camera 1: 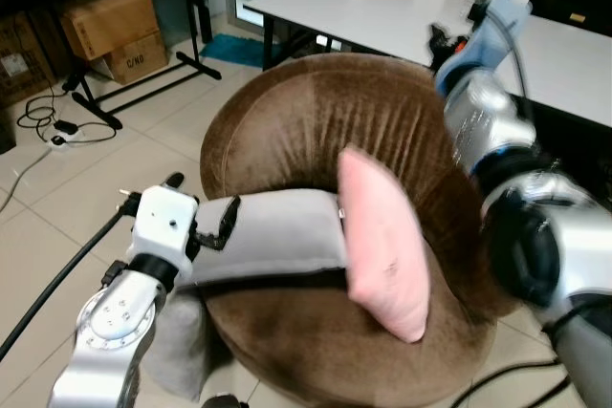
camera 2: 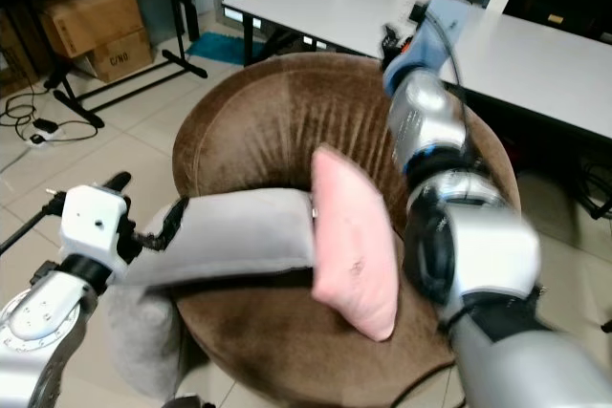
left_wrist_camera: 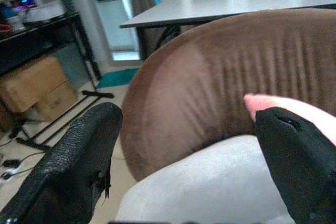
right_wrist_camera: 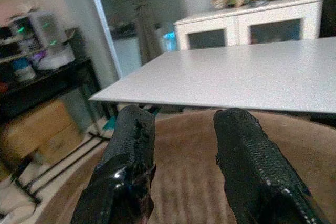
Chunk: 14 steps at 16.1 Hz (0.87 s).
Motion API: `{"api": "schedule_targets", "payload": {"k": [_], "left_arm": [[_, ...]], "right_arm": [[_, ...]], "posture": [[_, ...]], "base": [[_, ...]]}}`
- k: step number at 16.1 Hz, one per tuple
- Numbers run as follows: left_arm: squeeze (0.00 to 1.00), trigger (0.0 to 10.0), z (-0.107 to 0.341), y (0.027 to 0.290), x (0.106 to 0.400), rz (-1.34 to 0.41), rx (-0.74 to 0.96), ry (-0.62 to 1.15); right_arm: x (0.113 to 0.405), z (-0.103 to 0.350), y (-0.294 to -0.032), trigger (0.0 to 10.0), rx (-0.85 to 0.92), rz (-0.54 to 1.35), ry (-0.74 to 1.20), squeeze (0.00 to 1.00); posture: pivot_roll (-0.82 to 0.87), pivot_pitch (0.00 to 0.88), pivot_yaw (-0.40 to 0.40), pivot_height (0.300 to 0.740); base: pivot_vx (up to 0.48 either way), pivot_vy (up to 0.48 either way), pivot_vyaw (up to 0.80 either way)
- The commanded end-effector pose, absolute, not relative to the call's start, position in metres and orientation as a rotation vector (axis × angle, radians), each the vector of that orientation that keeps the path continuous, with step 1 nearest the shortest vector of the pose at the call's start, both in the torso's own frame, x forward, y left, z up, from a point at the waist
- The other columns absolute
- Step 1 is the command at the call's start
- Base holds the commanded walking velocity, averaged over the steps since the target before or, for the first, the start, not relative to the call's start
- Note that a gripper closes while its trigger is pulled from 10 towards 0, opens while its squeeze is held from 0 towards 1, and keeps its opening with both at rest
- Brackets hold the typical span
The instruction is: Move the pillow to the sofa from floor
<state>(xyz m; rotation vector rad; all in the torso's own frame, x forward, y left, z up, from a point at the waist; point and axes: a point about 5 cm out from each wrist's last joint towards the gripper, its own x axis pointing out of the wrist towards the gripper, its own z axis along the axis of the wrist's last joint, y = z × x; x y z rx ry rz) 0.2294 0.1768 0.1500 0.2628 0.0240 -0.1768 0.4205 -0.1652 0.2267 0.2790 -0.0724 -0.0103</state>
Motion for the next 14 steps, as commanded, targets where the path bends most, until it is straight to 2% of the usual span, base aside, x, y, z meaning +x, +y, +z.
{"api": "schedule_targets", "payload": {"k": [1, 3, 4, 5, 6, 7, 10, 14], "left_arm": [[0.00, 10.0, 0.146, 0.180, 0.231, -0.127, 0.256, 0.038], [0.00, 10.0, 0.143, 0.181, 0.231, -0.099, 0.252, 0.045], [0.00, 10.0, 0.142, 0.183, 0.230, -0.074, 0.261, 0.045], [0.00, 10.0, 0.142, 0.183, 0.230, -0.074, 0.261, 0.045], [0.00, 10.0, 0.140, 0.186, 0.229, -0.050, 0.272, 0.048], [0.00, 10.0, 0.137, 0.192, 0.227, -0.015, 0.285, 0.052], [0.00, 10.0, 0.135, 0.199, 0.226, -0.006, 0.314, 0.050], [0.00, 10.0, 0.132, 0.201, 0.223, -0.002, 0.328, 0.053]], "right_arm": [[0.414, 0.212, -0.171, 10.0, 0.268, 0.004, -0.087, 0.00], [0.401, 0.194, -0.174, 10.0, 0.251, 0.018, -0.086, 0.00], [0.384, 0.182, -0.180, 10.0, 0.228, 0.013, -0.075, 0.00], [0.384, 0.182, -0.180, 10.0, 0.228, 0.013, -0.075, 0.00], [0.364, 0.172, -0.183, 10.0, 0.212, 0.005, -0.053, 0.00], [0.326, 0.157, -0.189, 10.0, 0.145, -0.066, -0.018, 0.00], [0.288, 0.128, -0.200, 10.0, 0.057, -0.245, 0.075, 0.00], [0.274, 0.118, -0.192, 10.0, -0.051, -0.252, 0.186, 0.00]], "posture": [[0.06, 0.000, -0.063, 0.740], [0.05, 0.000, -0.056, 0.740], [0.04, 0.000, -0.058, 0.740], [0.04, 0.000, -0.058, 0.740], [0.03, 0.000, -0.058, 0.740], [0.01, 0.000, -0.054, 0.740], [0.00, 0.000, -0.049, 0.740], [0.00, 0.000, -0.048, 0.740]], "base": [[0.000, 0.000, -0.41], [0.000, 0.000, -0.61], [0.000, 0.000, -0.80], [0.000, 0.000, -0.80], [0.000, 0.000, -0.80], [0.000, -0.465, -0.80], [0.000, -0.480, -0.80], [0.000, -0.480, -0.80]]}}
